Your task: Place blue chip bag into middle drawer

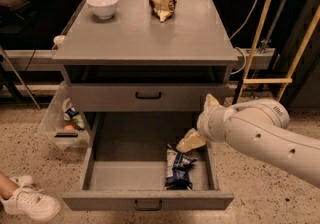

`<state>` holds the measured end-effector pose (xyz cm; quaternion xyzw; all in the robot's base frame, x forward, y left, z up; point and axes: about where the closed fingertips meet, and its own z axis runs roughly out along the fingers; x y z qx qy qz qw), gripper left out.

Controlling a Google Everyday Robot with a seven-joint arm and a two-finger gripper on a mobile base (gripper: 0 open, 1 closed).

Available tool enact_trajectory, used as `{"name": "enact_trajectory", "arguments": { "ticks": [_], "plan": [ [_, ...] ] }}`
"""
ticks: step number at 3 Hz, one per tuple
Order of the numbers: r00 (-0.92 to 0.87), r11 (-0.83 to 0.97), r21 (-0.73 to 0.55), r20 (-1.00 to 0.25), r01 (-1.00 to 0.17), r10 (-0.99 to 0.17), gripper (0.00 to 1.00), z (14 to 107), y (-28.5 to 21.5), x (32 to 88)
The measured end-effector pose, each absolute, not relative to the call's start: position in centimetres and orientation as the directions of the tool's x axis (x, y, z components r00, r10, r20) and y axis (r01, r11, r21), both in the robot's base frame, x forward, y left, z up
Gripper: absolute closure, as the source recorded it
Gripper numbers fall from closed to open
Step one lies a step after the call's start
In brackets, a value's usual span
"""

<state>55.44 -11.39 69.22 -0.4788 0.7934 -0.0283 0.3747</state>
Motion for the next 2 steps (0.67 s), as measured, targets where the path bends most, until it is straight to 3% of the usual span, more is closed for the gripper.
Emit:
{"name": "enact_trajectory", "arguments": {
  "ticks": [1, 2],
  "plan": [
    [-0.279, 0.554, -0.428, -0.551, -0.714, -0.786, 0.0, 71.3, -12.3, 55.9],
    [-0.318, 0.604, -0.54, -0.532, -0.586, -0.785, 0.0, 80.5, -15.6, 57.6]
  ]
}}
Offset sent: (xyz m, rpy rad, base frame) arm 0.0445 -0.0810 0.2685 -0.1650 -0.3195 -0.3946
